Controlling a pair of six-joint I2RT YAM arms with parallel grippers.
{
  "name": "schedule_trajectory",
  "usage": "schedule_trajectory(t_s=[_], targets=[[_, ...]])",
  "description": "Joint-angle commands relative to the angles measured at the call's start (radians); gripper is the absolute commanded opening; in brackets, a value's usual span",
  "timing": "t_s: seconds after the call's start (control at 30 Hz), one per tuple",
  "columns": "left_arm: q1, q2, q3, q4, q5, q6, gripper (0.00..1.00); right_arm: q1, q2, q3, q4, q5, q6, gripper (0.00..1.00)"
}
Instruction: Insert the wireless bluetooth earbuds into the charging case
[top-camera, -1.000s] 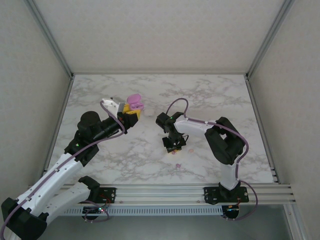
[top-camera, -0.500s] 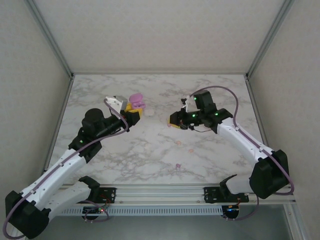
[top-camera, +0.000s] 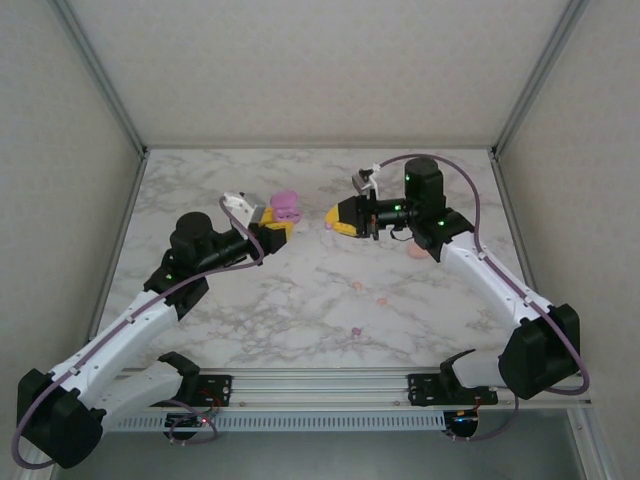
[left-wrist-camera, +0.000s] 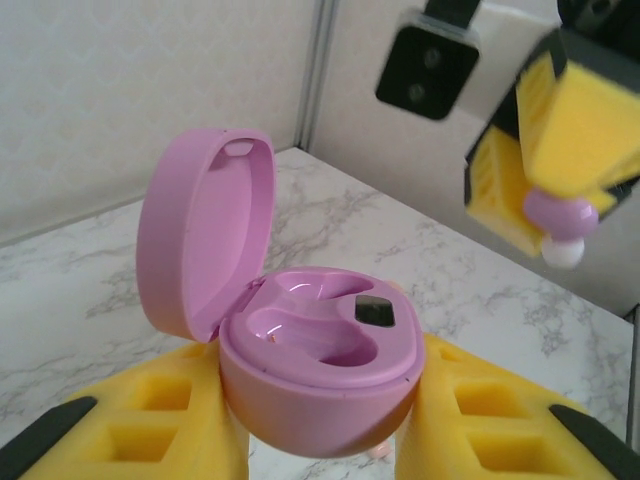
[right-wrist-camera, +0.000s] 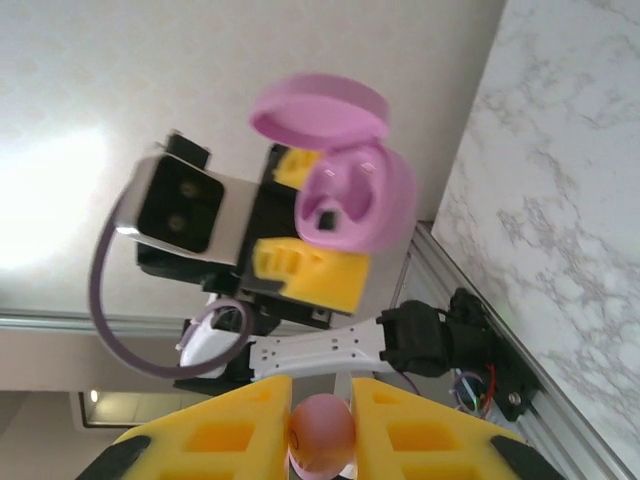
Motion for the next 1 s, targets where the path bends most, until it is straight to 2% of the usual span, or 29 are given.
schedule_trajectory(t_s=[0.0, 0.13, 0.23, 0.33, 0.6, 0.97], targets=[[-0.004, 0.007, 0.044, 0.039, 0.071, 0.078, 0.19, 0.006, -0.020, 0.058, 0.050, -0.025, 0.034, 0.21], [-0.036, 0.013, 0.053, 0.021, 0.062, 0.154, 0.17, 0.011, -0.018, 0.079, 0.022, 0.014, 0.020, 0.21], [-0.064, 0.016, 0.037, 0.059, 0.052, 0.196, 0.16, 0.034, -0.011, 0.113, -0.063, 0.065, -0.066, 0.21], [-0.076, 0.022, 0.040, 0.063, 0.057, 0.212, 0.16, 0.060, -0.008, 0.120, -0.073, 0.114, -0.103, 0.21], [-0.079, 0.023, 0.019, 0.148, 0.076, 0.164, 0.16, 0.096, -0.001, 0.123, -0.064, 0.166, -0.152, 0.21], [-0.082, 0.029, 0.032, 0.130, 0.130, 0.150, 0.17, 0.104, 0.015, 0.120, -0.011, 0.203, -0.142, 0.21]])
